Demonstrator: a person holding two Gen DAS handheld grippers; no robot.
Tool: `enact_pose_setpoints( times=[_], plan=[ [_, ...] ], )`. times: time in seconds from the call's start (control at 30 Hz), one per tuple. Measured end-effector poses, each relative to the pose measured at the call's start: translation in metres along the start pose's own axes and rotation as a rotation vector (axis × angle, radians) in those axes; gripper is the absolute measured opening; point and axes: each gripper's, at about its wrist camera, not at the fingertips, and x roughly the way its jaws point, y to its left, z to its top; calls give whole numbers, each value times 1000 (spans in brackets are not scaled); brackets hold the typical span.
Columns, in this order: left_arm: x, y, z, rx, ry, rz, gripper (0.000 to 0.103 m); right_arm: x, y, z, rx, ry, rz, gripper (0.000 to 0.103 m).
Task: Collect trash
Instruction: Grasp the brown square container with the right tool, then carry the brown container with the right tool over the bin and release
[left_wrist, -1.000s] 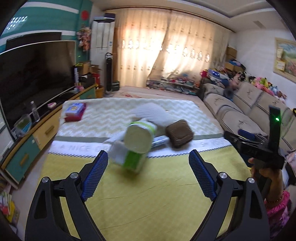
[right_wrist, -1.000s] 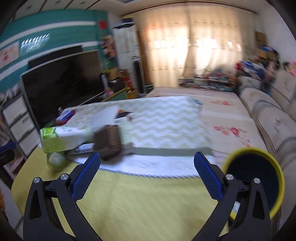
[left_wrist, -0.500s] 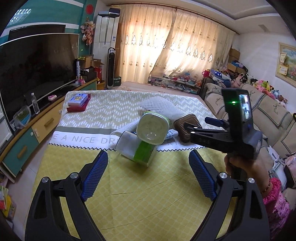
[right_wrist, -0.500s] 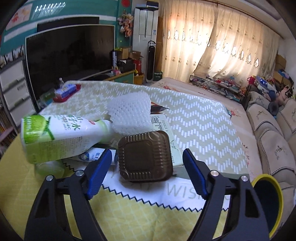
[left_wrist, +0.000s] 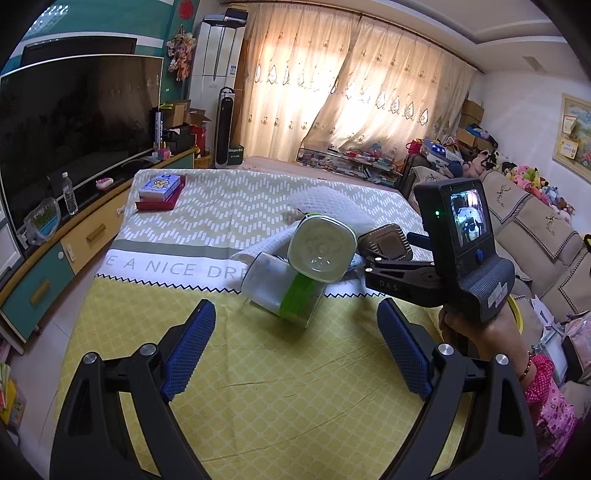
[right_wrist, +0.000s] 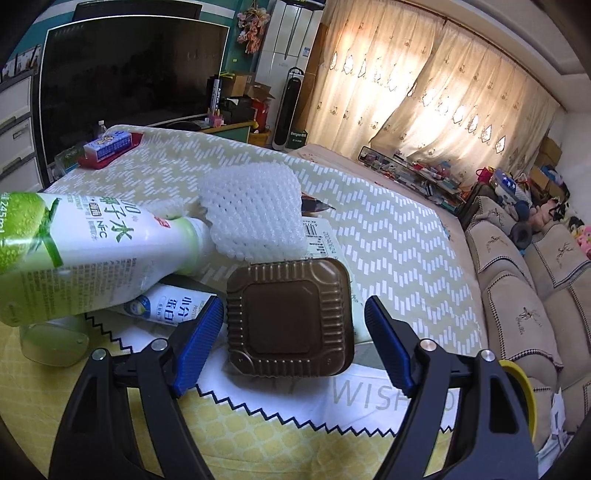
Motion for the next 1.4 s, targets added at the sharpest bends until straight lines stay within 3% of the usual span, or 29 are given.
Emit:
enact_pose_setpoints(
  times=[0.03,0.47,0.93,1.17,1.4],
  plan=[
    [1,0,0,0,1,-1,88,0,0,0,-2,4,-1,63],
    [6,-1,0,7,10,3,88,-10,-13,-4,46,-12,12,62],
    [14,-21,-4,46,34,-11,88,-62,-67,-35,221,-68,45,62],
    [15,-33,-5,65,39,-16,88,-88,-123,-65,351,-93,-50,62],
    [21,-43,-6,84,54,-23,88,-94,-212,-118,543,-51,-216,62]
  ],
)
